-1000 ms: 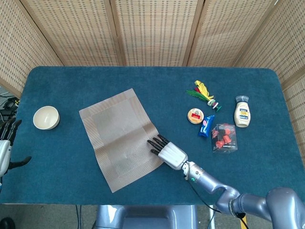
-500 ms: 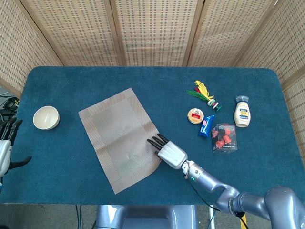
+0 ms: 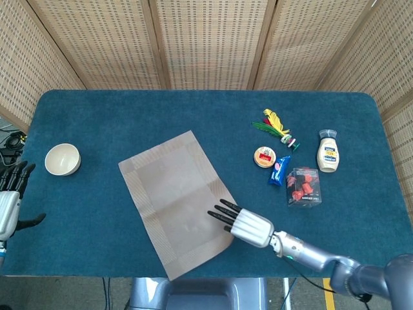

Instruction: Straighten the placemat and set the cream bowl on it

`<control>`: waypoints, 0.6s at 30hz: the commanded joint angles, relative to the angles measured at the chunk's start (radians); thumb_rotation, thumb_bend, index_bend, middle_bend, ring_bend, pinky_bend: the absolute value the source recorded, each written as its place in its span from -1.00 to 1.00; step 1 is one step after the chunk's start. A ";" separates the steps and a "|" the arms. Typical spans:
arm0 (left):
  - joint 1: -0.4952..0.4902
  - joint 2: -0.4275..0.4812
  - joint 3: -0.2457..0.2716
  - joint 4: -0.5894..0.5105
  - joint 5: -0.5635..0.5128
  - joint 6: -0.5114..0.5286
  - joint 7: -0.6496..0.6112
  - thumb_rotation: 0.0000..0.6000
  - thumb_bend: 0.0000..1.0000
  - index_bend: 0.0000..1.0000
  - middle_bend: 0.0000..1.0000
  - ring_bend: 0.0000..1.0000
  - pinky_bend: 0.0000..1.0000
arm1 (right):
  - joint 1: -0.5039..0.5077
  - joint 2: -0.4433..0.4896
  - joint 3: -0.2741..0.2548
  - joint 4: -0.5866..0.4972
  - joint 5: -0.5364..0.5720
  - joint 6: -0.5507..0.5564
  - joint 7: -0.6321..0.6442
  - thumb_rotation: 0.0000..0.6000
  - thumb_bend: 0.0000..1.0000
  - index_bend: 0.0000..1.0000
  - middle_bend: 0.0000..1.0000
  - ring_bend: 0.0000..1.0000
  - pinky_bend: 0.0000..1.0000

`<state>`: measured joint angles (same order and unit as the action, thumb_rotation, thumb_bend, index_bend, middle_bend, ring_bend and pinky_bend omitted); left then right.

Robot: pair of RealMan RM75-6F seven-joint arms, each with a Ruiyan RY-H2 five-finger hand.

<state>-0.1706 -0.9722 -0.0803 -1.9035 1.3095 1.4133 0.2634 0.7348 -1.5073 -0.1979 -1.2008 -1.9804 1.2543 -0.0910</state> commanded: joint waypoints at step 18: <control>-0.007 -0.017 -0.019 0.008 -0.054 -0.006 0.032 1.00 -1.00 -1.00 -1.00 -1.00 -1.00 | 0.188 0.130 0.040 0.438 -0.177 0.111 -0.059 1.00 0.12 0.42 -1.00 -1.00 -1.00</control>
<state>-0.1763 -0.9889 -0.0977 -1.8969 1.2578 1.4087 0.2945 0.8893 -1.3467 -0.1781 -0.8012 -2.1517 1.3848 -0.1602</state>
